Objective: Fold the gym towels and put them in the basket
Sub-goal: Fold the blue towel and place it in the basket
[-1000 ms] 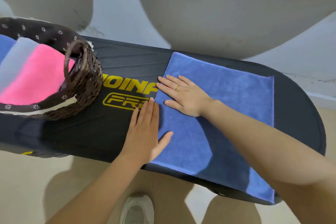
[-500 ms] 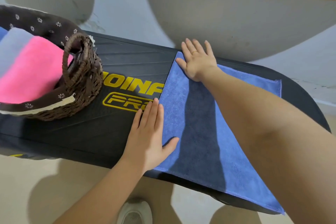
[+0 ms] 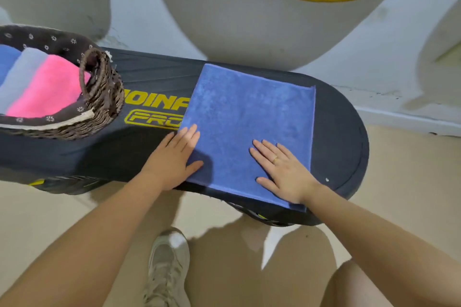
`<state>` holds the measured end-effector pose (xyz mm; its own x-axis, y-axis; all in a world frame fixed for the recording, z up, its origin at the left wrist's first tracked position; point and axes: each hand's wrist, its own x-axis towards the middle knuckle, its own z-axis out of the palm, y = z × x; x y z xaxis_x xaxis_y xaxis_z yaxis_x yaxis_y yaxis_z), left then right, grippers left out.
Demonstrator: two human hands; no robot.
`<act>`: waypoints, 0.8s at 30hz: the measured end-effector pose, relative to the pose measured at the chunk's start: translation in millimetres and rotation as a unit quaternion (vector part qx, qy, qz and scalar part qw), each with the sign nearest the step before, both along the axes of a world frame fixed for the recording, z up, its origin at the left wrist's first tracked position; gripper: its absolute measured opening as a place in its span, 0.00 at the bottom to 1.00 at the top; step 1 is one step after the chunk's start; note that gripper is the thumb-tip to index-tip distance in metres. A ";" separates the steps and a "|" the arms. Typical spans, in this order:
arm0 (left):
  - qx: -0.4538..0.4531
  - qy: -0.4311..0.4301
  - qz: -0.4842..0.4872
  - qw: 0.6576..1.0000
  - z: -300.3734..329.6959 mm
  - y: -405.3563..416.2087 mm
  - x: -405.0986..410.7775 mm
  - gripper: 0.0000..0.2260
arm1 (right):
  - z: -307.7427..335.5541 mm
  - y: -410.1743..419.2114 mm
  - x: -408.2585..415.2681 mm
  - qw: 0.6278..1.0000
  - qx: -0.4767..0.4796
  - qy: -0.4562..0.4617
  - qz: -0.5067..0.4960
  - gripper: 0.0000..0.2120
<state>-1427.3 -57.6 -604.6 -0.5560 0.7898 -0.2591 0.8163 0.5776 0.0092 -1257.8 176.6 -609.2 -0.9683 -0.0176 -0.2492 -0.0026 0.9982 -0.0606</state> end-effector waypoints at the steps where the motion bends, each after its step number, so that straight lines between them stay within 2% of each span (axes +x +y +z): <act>1: -0.004 -0.020 -0.012 1.000 -0.5 -8.1 5.2 0.42 | 0.1 1.4 12.2 1.000 0.015 -0.007 0.000 0.32; 4: -0.021 -0.045 -0.004 0.999 0.2 -36.1 14.1 0.46 | 7.3 12.3 40.8 0.998 0.035 -0.039 -0.023 0.30; 8: -0.021 -0.035 0.053 0.998 10.0 -61.4 21.2 0.37 | 16.2 14.7 57.5 0.998 0.034 -0.047 -0.024 0.35; 12: -0.004 0.029 -0.015 0.999 21.9 -48.1 25.7 0.31 | 16.9 11.4 69.7 0.995 0.056 0.017 0.081 0.33; 15: 0.020 0.053 -0.062 0.996 21.9 -36.7 30.3 0.25 | 18.4 11.5 70.3 0.995 0.038 0.053 0.076 0.32; 20: 0.034 -0.025 0.010 0.999 20.5 -40.1 42.7 0.25 | 16.7 14.4 71.0 0.988 0.012 0.135 0.070 0.16; 24: 0.042 -0.047 0.038 0.997 24.4 -38.8 42.1 0.22 | 29.0 17.3 68.0 0.994 0.003 0.099 0.038 0.10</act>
